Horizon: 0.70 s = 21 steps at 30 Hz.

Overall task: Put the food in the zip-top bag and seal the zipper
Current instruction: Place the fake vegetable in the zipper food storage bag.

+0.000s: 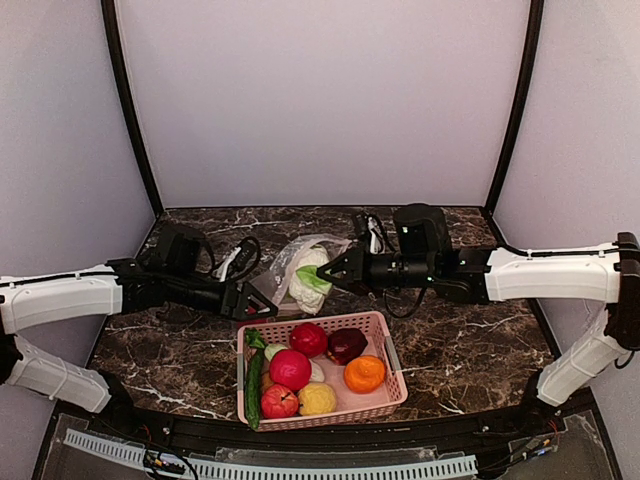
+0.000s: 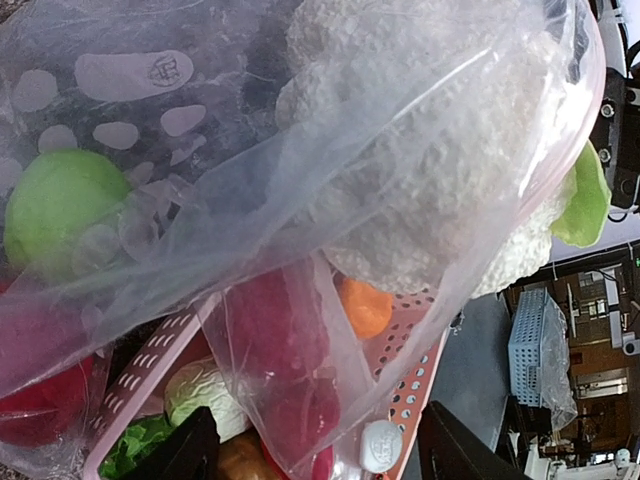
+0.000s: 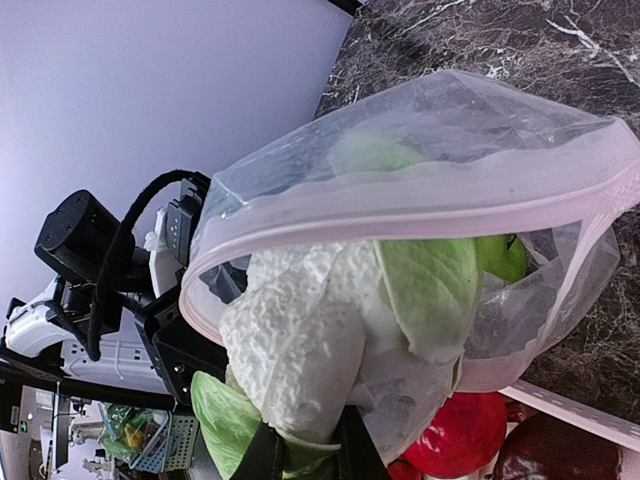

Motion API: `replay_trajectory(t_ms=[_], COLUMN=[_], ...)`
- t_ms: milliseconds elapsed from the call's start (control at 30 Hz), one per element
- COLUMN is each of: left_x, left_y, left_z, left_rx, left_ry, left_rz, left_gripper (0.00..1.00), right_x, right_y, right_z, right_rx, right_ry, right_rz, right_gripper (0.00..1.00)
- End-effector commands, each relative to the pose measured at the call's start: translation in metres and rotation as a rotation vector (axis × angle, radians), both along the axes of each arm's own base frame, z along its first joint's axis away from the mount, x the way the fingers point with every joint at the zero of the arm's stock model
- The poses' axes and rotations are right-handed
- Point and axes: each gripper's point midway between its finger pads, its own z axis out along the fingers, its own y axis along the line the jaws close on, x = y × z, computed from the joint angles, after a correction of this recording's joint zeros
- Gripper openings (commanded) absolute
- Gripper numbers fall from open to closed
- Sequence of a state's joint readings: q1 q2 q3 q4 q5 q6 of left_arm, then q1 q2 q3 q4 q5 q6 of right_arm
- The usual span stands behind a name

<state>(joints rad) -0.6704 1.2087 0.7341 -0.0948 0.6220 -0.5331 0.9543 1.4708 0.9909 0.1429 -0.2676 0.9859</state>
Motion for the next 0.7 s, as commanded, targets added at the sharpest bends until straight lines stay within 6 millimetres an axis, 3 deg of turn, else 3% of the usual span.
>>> replay_trajectory(t_ms=[0, 67, 167, 300, 433, 667], left_x=[0.002, 0.001, 0.0, -0.002, -0.007, -0.016], left_y=[-0.005, -0.007, -0.01, -0.013, -0.015, -0.022], left_z=[0.009, 0.011, 0.014, 0.022, 0.027, 0.03], left_rx=[-0.009, -0.014, -0.028, -0.046, -0.06, -0.07], left_ry=[-0.022, -0.022, -0.024, -0.042, -0.045, -0.033], left_rz=[0.001, -0.002, -0.009, -0.029, -0.05, -0.089], left_gripper=[0.66, 0.59, 0.36, 0.13, 0.02, 0.01], right_x=[0.009, 0.009, 0.011, 0.018, 0.027, 0.042], right_y=[0.005, 0.005, 0.004, 0.002, 0.001, 0.001], right_z=[0.034, 0.033, 0.032, 0.034, 0.038, 0.043], right_rx=[0.084, 0.082, 0.081, 0.091, 0.108, 0.15], right_ry=[-0.06, -0.059, -0.056, -0.046, -0.043, -0.023], right_rz=[-0.017, -0.022, -0.035, -0.078, -0.133, -0.218], right_gripper=[0.12, 0.12, 0.11, 0.1, 0.1, 0.1])
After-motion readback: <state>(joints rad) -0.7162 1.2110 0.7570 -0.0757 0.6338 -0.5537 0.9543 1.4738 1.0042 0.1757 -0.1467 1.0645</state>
